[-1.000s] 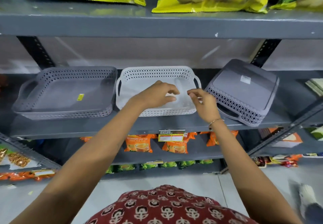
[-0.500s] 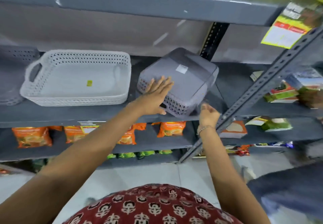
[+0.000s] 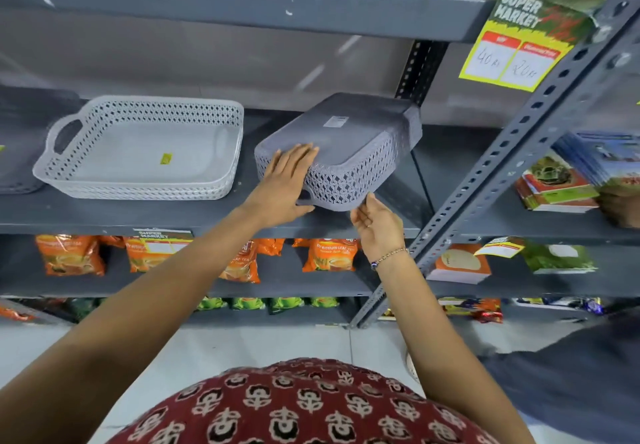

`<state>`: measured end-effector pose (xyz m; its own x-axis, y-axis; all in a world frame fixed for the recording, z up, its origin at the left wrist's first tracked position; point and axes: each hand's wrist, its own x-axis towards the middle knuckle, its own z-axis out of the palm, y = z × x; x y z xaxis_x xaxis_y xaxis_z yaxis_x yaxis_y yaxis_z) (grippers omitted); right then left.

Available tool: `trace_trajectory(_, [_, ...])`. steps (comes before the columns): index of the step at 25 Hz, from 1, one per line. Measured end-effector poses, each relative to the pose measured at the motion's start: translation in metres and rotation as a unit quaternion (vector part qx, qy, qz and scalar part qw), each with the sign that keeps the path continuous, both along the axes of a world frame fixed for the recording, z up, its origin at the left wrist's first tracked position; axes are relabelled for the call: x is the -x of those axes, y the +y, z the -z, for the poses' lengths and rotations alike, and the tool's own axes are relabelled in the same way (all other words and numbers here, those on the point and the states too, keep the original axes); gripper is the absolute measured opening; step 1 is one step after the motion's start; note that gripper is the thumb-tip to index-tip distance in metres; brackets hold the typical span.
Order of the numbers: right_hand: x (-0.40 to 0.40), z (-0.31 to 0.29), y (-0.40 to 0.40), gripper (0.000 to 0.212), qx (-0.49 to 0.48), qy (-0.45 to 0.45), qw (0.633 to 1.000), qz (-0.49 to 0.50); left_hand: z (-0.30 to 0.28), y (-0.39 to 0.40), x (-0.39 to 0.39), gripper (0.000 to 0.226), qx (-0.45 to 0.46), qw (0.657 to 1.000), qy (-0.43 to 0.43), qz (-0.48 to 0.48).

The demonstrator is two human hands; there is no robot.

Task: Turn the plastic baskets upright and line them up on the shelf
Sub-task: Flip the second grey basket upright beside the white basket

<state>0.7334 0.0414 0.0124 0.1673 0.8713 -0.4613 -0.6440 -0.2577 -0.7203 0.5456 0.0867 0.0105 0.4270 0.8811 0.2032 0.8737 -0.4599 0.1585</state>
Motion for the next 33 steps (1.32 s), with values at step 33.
trace_trajectory(33, [-0.051,0.004,0.084,0.013,-0.217,-0.814,0.453,-0.291,-0.015,0.003,-0.061,0.030,0.189,0.979,0.026,-0.064])
